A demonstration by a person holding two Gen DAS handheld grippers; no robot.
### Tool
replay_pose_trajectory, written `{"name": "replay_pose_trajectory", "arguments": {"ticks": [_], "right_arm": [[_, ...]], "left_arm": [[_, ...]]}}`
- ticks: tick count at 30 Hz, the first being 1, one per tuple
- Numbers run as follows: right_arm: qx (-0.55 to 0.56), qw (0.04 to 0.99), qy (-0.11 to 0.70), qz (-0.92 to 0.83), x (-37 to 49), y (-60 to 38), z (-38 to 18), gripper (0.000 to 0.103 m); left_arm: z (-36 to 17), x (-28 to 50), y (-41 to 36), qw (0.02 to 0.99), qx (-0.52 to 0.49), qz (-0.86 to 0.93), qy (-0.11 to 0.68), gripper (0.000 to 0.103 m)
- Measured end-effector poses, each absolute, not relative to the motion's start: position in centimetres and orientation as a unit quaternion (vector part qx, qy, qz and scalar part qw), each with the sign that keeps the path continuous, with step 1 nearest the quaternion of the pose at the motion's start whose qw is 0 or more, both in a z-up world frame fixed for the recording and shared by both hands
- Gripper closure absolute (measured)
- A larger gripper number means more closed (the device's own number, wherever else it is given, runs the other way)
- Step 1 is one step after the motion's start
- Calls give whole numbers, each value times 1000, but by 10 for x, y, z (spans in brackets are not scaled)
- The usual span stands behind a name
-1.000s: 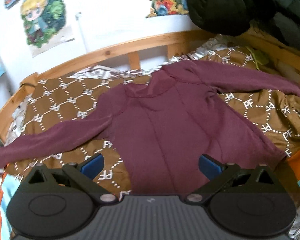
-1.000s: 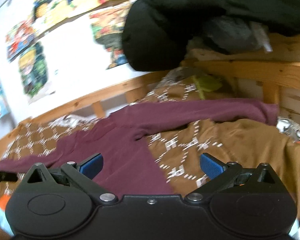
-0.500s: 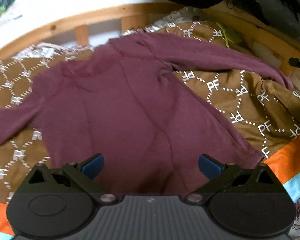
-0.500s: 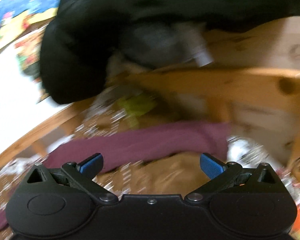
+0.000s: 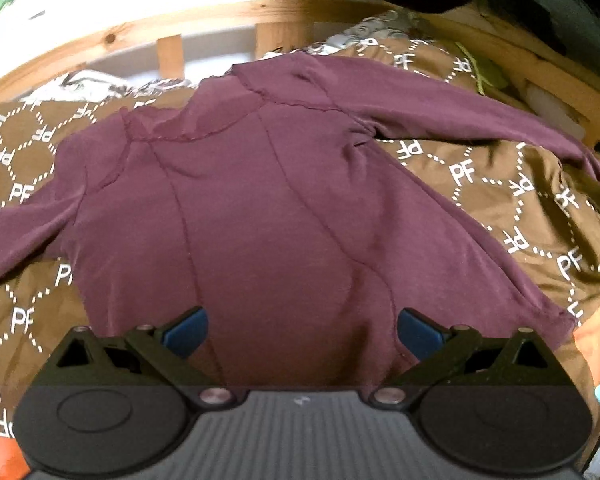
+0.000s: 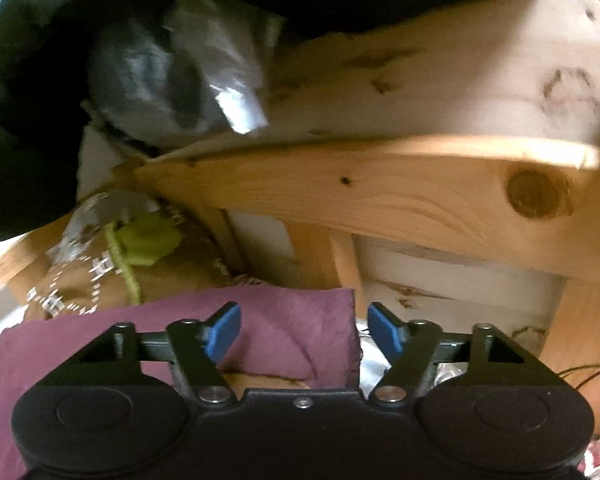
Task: Fold small clothes
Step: 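Reach the right gripper to the maroon sleeve cuff and close on it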
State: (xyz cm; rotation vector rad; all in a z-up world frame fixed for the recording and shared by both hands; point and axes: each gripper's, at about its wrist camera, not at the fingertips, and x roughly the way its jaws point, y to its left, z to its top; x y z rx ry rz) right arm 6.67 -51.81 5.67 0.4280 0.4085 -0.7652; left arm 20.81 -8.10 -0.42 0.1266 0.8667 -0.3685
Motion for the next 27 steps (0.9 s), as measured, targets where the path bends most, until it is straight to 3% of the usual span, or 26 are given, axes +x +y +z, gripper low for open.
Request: {"name": "replay_pose_trajectory", "arguments": {"ticks": [4,6,8,14,27], "right_arm": [[233,870,203,-385,73,-530,46,33],[247,863,208,-388,75,-537,40,38],[260,857,214,-390,77,-544,35,58],[263,863,203,-380,74,-540,40,93],[62,965,102,-232,65,-424,149,96]], "left_arm": [[-3,206,-75,888,47,-172,423,0],[-1,203,-75,888,53,-170,425,0],[3,198,-74,888,64,-172,421,0],[14,193,-69,894,65,-168,411,0],[28,201,-38,912,53,-135,383,0]]}}
